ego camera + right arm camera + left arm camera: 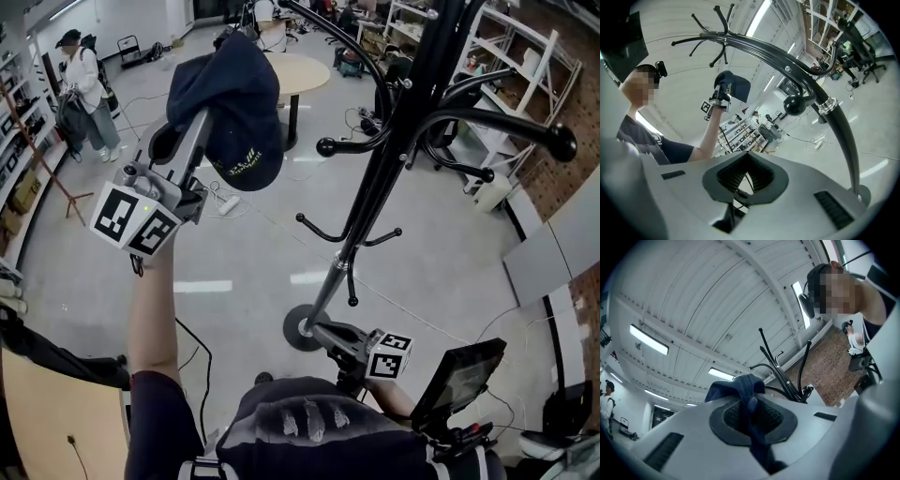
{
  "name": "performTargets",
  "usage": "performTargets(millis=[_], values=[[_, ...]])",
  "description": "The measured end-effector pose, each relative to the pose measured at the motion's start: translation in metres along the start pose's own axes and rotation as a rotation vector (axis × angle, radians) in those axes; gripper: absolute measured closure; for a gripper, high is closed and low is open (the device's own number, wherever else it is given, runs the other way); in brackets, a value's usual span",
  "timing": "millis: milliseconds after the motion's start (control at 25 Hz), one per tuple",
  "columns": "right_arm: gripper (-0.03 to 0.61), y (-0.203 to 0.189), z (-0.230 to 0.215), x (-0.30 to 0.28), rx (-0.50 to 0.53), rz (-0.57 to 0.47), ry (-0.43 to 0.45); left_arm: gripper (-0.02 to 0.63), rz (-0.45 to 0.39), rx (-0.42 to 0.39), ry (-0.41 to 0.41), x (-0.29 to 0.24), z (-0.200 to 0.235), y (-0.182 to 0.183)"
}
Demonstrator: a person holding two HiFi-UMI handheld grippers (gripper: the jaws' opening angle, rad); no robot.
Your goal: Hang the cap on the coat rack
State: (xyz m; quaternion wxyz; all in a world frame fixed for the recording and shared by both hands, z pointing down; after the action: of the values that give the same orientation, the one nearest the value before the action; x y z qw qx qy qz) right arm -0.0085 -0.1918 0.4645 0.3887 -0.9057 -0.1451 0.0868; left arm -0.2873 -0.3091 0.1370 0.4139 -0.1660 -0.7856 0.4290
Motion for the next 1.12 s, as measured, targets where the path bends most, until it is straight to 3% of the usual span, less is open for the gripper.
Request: performTargets(millis=[200,320,680,1120], values=[[0.575,0.006,-0.006,-0.002,-0.003,-0.013,-0.022,0.594,-0.142,0.045,-0.070,-0.028,0.025,0.007],[0.575,0.007,-0.007,-0.001,-0.007,-0.019,-0.031,0.594,-0.183,0.065,-0.121,-0.044,0.032,0.012],[0.575,0.007,-0.009,0.003,-0.011,-0.013,-0.043,0.594,-0.153,0.098,-0.232,-0.080,0.042,0.012],[0.575,0.009,-0.014,0.006,-0.013,-0.016,-0.037,0.594,-0.096,0.099,-0.273,-0.089,0.037,0.004]])
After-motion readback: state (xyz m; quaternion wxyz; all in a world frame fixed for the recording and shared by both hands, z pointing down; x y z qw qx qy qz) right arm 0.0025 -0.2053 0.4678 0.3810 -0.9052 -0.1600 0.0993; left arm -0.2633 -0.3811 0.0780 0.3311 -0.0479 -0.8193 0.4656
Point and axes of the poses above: the fingertips, and each gripper's own axes: x backward along the fingers, z to its left, y out of its top, the point moved 6 cm from there along x, backward along the fingers, and after that the axes turned 3 degrees about -y, right-handed, at the moved point
